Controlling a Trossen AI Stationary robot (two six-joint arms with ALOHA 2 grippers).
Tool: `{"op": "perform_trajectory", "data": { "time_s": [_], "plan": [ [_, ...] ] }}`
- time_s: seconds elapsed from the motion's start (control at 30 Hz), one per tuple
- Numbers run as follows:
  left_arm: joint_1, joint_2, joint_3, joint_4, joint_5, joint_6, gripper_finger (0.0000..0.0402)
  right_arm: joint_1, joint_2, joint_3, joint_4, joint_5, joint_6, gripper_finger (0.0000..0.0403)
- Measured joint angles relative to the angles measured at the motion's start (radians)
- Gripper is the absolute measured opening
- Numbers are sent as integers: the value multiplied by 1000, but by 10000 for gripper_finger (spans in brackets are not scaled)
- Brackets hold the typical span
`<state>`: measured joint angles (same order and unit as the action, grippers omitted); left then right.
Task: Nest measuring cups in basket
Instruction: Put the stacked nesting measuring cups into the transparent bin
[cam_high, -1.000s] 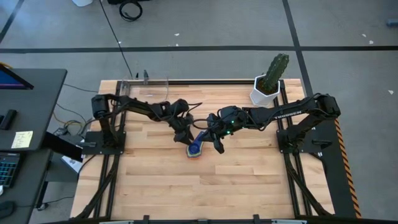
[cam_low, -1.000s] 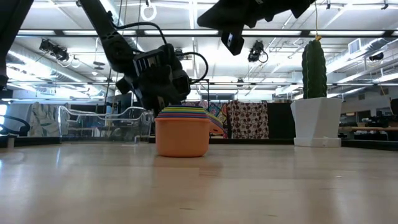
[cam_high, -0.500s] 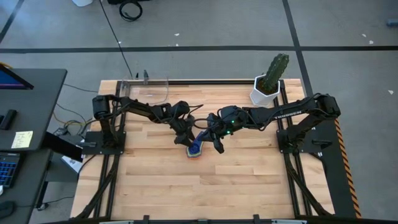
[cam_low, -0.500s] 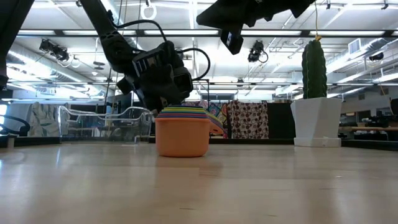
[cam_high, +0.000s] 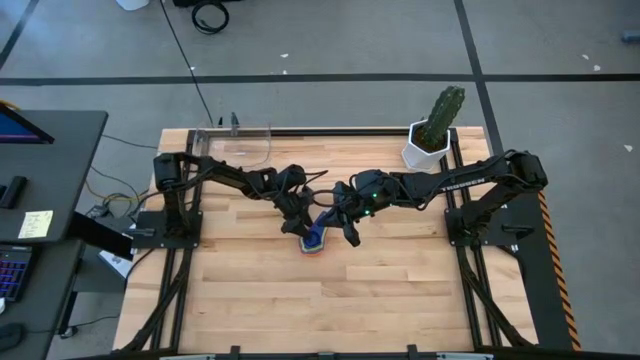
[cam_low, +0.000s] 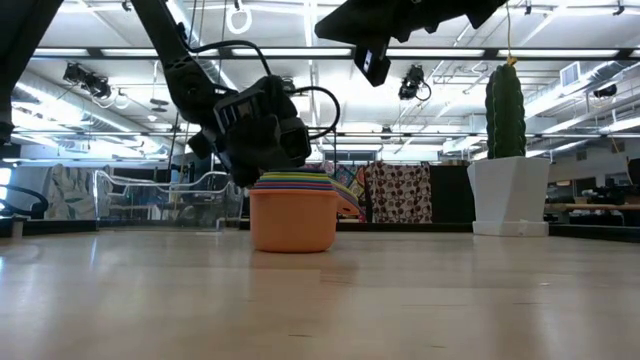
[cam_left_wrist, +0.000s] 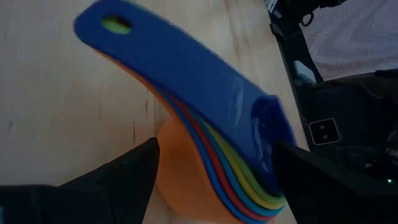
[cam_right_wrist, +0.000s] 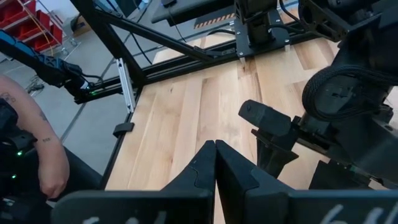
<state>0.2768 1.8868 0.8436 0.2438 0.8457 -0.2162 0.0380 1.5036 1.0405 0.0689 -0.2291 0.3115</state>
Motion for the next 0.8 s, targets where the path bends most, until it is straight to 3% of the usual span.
{"op": "perform_trajectory", "data": {
  "time_s": [0.47, 0.8],
  "plan": [
    [-1, 0, 0, 31, 15, -9, 306, 0, 0, 0, 8, 0, 0, 16],
    [-17, 0, 0, 38, 20, -9, 230, 0, 0, 0, 8, 0, 0, 16]
  ]
}}
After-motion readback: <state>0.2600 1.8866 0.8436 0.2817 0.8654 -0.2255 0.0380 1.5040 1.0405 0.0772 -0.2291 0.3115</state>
